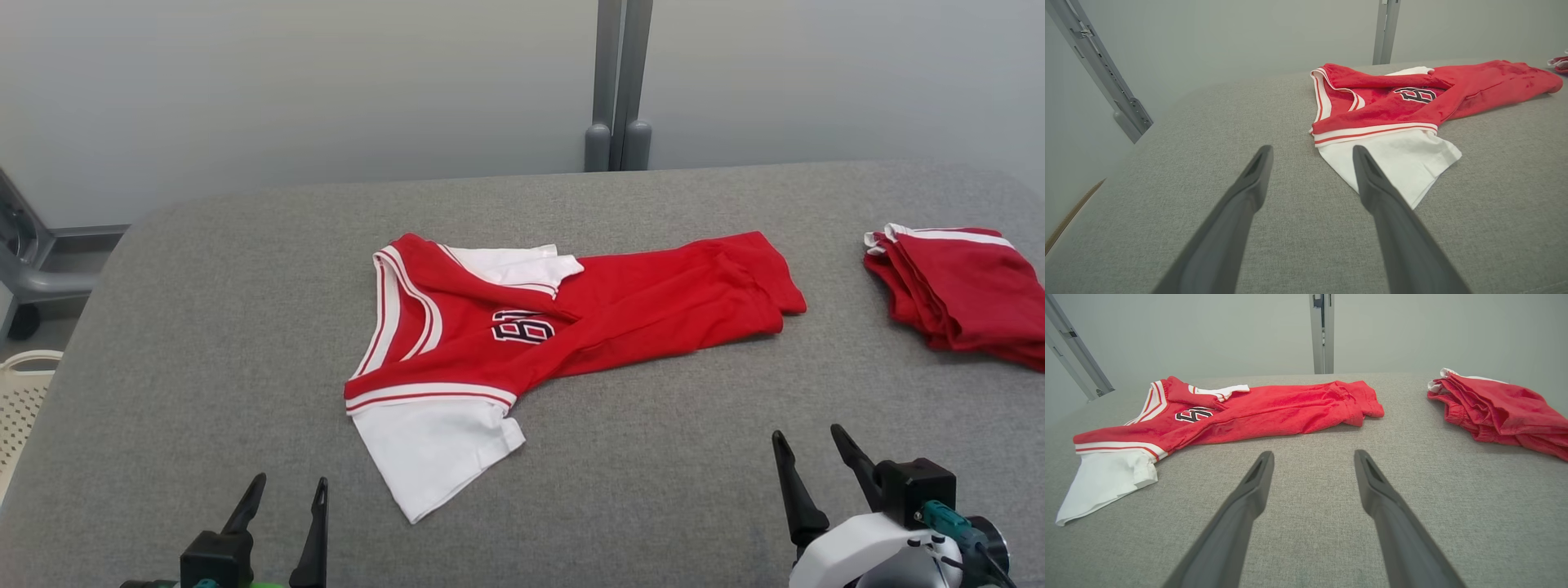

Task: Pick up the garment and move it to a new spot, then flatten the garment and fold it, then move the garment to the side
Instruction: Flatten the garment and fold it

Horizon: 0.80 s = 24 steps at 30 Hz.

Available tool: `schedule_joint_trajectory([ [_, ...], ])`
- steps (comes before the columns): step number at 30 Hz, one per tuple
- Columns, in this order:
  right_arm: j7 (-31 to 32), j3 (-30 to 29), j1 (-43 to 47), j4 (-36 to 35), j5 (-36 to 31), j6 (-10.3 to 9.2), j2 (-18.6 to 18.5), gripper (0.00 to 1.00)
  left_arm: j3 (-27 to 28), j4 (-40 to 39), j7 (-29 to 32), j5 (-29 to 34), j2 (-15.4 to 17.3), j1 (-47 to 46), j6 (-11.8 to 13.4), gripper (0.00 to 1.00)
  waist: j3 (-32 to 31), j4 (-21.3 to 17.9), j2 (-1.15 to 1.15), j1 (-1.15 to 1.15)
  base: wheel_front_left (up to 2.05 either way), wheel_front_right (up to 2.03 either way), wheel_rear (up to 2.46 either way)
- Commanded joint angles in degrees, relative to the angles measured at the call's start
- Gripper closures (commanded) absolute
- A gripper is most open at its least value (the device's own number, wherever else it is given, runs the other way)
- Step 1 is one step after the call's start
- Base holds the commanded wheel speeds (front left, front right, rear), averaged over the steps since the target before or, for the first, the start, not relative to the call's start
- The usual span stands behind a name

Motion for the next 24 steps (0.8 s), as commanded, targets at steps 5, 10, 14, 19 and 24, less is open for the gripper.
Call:
schedule_joint_trajectory([
  [5,0.09,0.03,-0.38,-0.47,0.63,-0.07,-0.14,0.00,-0.55,0.35,0.05,-0.54,0.57,-0.89,-0.26,0.00,0.37,0.10,0.00,0.00,0.00,0.00,0.00],
  [10,0.43,-0.31,-0.85,-0.90,0.20,-0.07,-0.13,0.00,-1.09,0.93,0.06,-0.93,0.51,-1.37,-0.27,0.00,0.82,0.00,0.00,0.00,0.00,0.00,0.00],
  [14,1.68,-0.05,-2.86,-1.58,-1.74,-0.07,-0.19,0.00,-2.09,1.84,1.29,-2.15,-0.17,-2.49,-0.69,0.00,1.43,-0.34,0.00,0.00,0.00,0.00,0.00],
  [19,8.14,-0.16,-8.60,0.06,-0.84,-0.07,-1.60,0.00,-5.08,4.29,6.59,-4.01,-0.87,-4.93,-1.33,0.00,2.98,-0.84,0.00,0.00,0.00,0.00,0.00],
  [24,13.77,1.67,-17.26,3.34,1.39,-0.08,-6.41,0.00,-8.00,6.59,11.70,-6.45,-1.64,-8.46,-1.74,0.00,6.20,-0.91,0.00,0.00,0.00,0.00,0.00],
])
